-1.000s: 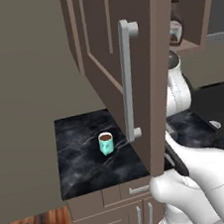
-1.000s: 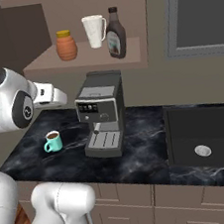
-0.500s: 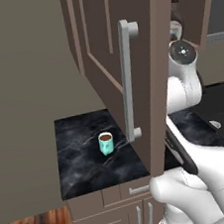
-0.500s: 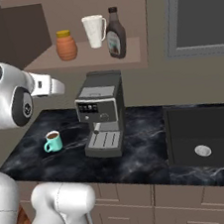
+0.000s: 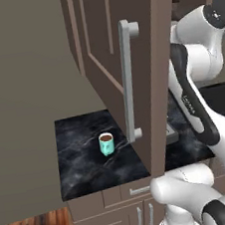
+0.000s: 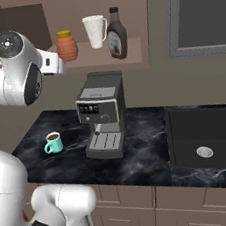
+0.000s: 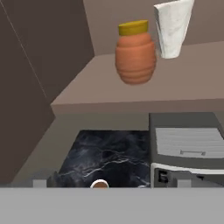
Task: Pick the syrup bottle and honey bottle from the cabinet and place them next to the mug.
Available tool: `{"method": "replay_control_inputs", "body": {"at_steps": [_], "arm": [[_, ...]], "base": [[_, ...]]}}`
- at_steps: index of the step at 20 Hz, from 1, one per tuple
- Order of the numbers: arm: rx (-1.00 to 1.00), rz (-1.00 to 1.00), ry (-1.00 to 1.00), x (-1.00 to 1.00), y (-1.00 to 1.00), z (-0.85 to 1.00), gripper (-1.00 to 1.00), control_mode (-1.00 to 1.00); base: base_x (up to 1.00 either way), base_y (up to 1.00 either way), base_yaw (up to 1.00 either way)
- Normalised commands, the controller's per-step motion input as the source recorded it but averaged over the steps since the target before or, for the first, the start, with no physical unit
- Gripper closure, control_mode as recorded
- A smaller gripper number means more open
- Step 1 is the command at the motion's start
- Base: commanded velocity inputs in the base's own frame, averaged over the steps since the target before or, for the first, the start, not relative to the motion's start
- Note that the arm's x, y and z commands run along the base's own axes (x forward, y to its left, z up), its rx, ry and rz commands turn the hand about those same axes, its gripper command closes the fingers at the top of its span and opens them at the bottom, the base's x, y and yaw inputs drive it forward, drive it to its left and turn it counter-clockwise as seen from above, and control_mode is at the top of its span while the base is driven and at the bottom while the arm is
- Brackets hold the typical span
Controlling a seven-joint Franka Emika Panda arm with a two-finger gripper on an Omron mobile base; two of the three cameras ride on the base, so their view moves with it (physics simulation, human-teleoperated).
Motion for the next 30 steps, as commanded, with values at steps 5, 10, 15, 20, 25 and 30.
{"method": "replay_control_inputs", "body": {"at_steps": [5,10,15,20,25,30], "arm": [[0.06,0.16,-0.10,0.15,-0.03,0.20,-1.00,-1.00],[-0.06,-0.01,-0.22,0.31,0.19,-0.04,-1.00,-1.00],[-0.13,-0.08,0.02,0.24,0.21,0.31,-1.00,-1.00],[-0.12,-0.09,0.19,0.24,0.01,0.22,-1.00,-1.00],[-0.06,-0.12,0.11,0.28,0.00,-0.02,-1.00,-1.00],[0.00,-0.13,0.00,0.42,-0.02,-0.17,-1.00,-1.00]], "base": [[0.00,0.00,0.00],[0.00,0.00,0.00],[0.00,0.00,0.00],[0.00,0.00,0.00],[0.00,0.00,0.00],[0.00,0.00,0.00]]}}
